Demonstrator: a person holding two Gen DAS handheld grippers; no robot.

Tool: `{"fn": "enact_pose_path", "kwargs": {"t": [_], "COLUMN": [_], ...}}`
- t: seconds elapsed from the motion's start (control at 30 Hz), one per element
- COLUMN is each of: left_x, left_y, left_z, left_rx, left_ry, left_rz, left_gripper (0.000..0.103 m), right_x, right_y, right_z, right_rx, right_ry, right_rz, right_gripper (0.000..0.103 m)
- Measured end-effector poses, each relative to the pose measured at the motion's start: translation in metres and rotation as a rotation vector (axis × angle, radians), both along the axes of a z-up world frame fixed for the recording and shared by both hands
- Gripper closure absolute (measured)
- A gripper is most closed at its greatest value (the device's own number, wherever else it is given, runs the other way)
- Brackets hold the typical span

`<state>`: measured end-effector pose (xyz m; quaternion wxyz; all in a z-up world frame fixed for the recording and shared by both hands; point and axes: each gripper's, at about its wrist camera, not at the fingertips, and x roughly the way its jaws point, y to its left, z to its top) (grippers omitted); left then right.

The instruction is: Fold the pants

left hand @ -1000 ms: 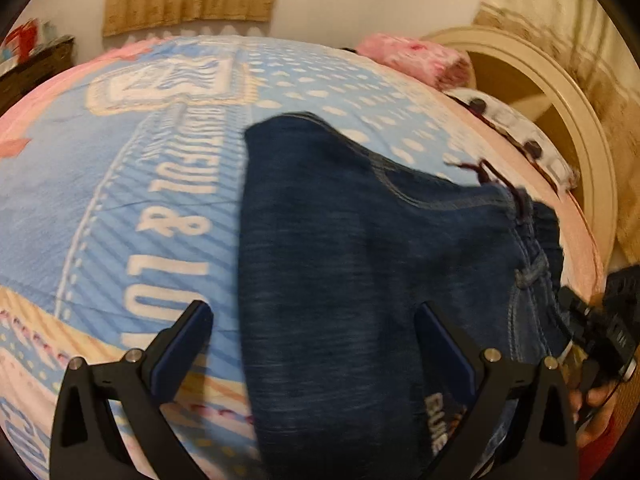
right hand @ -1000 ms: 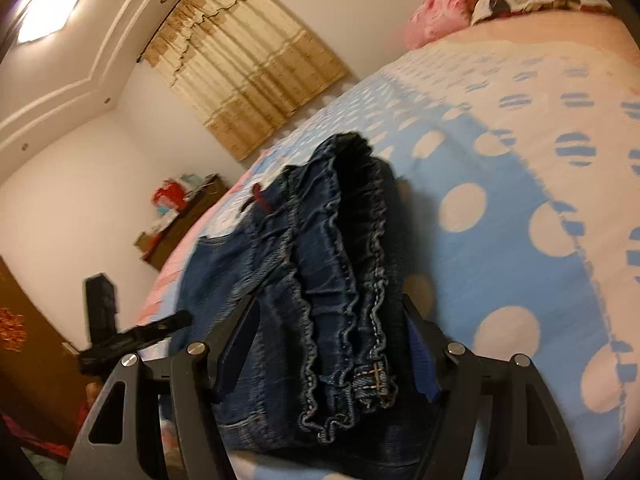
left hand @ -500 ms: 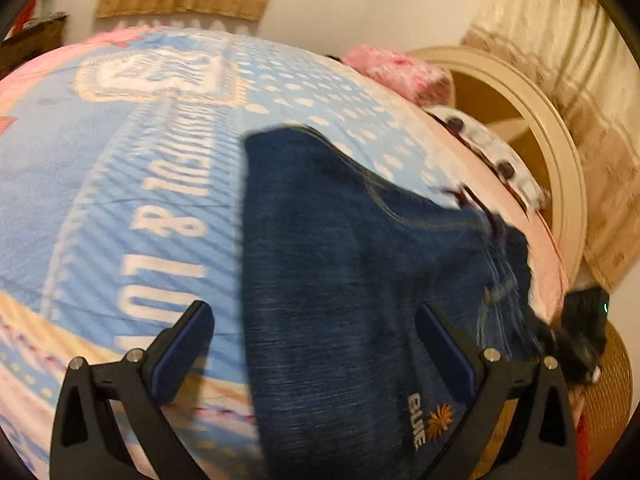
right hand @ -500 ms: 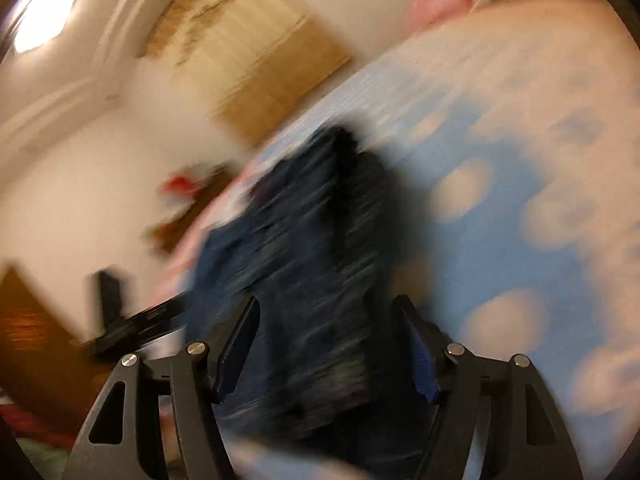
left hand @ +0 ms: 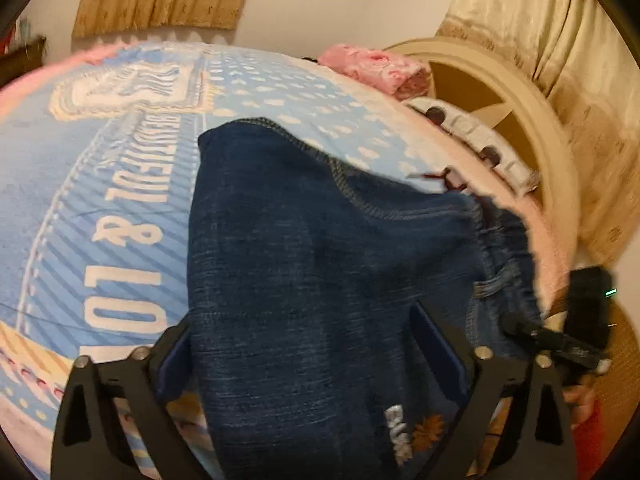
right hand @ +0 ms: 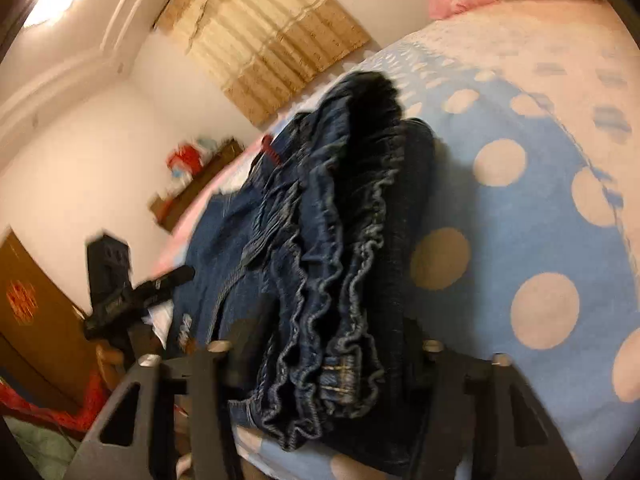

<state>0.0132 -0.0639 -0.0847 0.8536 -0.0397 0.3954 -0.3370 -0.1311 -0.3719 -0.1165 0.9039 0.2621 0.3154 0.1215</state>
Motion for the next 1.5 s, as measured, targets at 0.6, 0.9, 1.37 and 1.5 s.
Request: {"fn": "enact_pose_path", "kwargs": {"t": [0.6, 0.9, 1.37, 1.5], "left_x": [-0.013, 0.001, 0.093, 0.123], "left_y": [0.014, 0.048, 0.2, 0.246], "left_z": [0.034, 0.075, 0.114, 0.122], "left_rx": [-0.002, -0.073, -0.05, -0.004], "left_ry": [-0.061, -0.136, -0.231, -0.268], "left_rz": [0.062, 0.118, 0.444, 0.559], "left_gripper": [0.088, 0.089, 0.089, 0.089], "right_x": [-0.01, 0.016, 0.184, 0.246], "right_y": [0.028, 0.064, 0.2, 0.259], "right_z": [0.054, 0.111, 0.163, 0.165], "right_rx": [-0.154, -0.148, -0.141, -0.129], "right_ry": [-0.039, -0.105, -0.142, -0.16], "right_rz": [-0.004, 0.109, 0.357, 0.435], "right_gripper": [0.073, 0.073, 0.073, 0.073]}}
